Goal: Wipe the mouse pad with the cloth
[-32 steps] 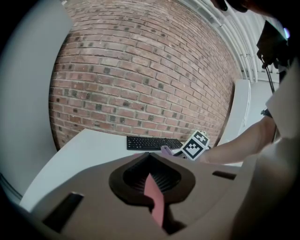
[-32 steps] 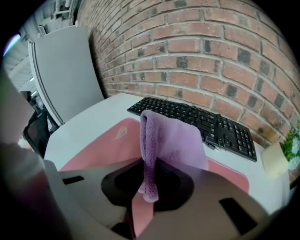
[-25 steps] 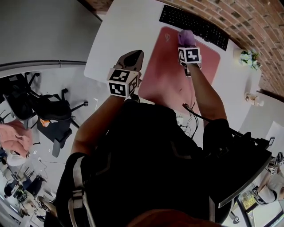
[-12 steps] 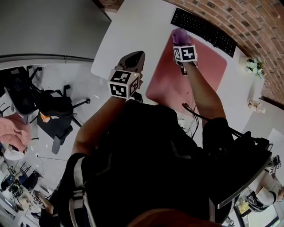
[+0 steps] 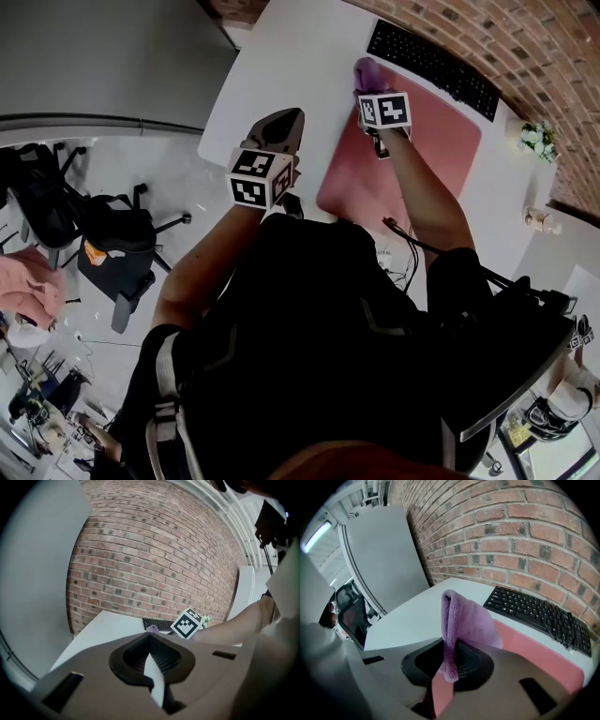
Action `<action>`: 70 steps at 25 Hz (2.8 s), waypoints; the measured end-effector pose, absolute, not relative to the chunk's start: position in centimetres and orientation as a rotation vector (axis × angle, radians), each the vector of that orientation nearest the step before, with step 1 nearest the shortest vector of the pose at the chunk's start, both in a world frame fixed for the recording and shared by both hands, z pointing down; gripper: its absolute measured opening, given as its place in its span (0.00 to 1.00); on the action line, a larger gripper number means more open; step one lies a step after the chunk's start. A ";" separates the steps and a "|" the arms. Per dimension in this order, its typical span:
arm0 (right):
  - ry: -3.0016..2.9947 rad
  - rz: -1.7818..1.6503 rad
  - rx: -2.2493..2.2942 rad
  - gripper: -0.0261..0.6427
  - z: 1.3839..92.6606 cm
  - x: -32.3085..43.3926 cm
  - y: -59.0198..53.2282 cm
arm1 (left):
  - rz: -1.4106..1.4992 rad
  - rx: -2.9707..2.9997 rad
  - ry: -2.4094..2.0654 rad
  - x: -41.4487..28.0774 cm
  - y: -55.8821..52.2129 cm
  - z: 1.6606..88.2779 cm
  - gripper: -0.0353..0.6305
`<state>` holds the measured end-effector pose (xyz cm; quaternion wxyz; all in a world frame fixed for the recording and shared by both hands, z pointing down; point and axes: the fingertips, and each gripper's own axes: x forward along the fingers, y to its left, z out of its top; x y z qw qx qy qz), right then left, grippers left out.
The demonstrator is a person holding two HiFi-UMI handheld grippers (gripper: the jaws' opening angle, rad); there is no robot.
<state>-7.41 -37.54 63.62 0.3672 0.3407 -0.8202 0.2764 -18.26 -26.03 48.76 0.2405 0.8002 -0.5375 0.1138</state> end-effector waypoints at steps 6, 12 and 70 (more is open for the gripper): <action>-2.162 0.700 0.946 0.13 60.4 -7.0 -37.0 | 0.301 2.250 -1.446 -18.5 -25.8 47.9 0.06; -2.272 0.701 1.085 0.13 54.5 -4.7 -36.0 | 0.250 2.350 -1.350 -17.1 -26.3 46.6 0.06; -2.501 0.335 1.694 0.13 35.1 14.3 -21.8 | 0.169 2.707 -1.425 -5.2 -22.5 30.5 0.06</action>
